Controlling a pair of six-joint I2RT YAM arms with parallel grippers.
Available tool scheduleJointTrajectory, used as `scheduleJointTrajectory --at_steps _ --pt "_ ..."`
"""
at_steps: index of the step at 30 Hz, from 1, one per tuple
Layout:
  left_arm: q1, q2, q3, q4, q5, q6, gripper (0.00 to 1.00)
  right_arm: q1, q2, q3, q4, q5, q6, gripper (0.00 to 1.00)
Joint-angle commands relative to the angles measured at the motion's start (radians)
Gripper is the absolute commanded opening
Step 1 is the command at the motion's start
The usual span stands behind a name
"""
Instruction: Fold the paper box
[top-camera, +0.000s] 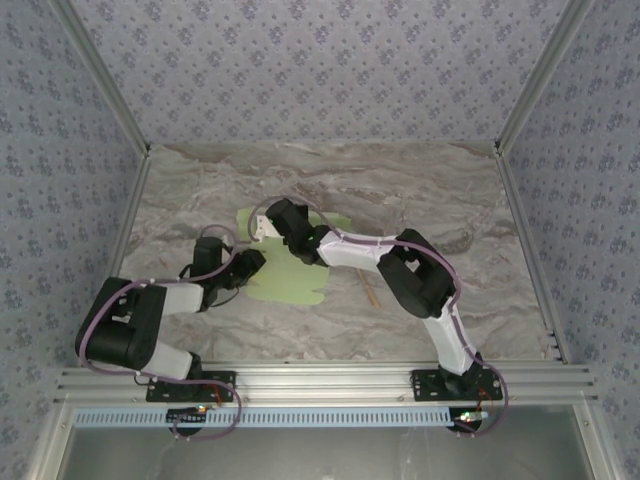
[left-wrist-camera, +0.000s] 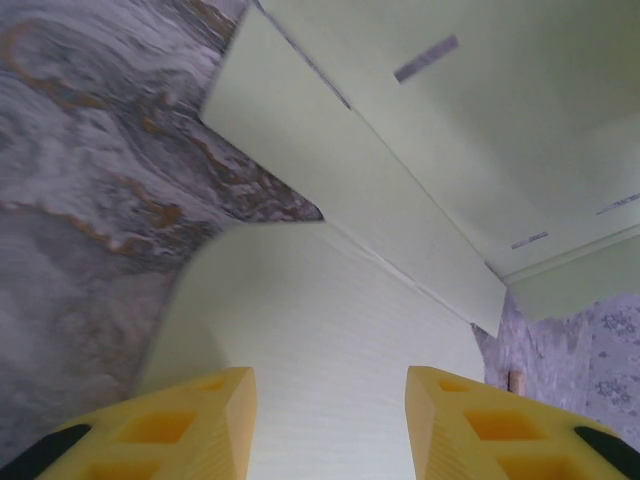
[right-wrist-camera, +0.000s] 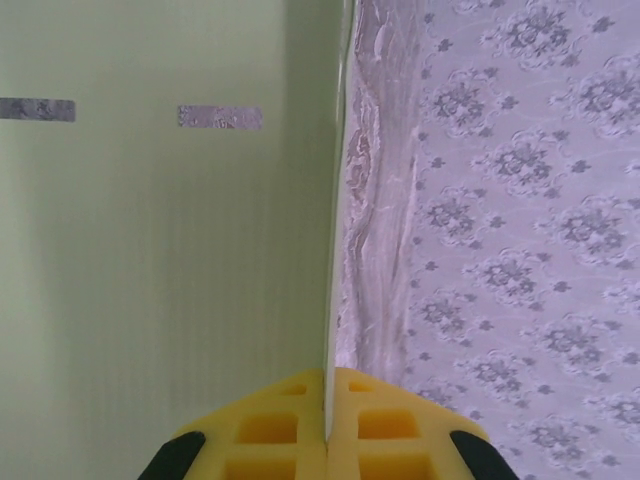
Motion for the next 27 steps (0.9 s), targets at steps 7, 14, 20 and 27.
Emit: scheduleJointTrajectory --at_steps 7,14,20,27 --pt "0.058 -0.143 0.018 -0.133 -0.017 0.092 0.47 -0.032 -0.123 0.035 -0.201 -0.107 0.103 0.00" --pt "0.057 -0.321 0.045 -0.255 -0.048 0.257 0.55 -0.105 -0.239 0.150 -0.588 -0.327 0.342 0.00" --pt "-0.021 -0.420 0.045 -0.210 -0.088 0.424 0.64 -0.194 -0.263 0.285 -0.881 -0.563 0.522 0.00" --pt "-0.039 -0.310 0.113 -0.135 -0.078 0.592 0.73 -0.278 -0.266 0.335 -1.025 -0.772 0.591 0.00"
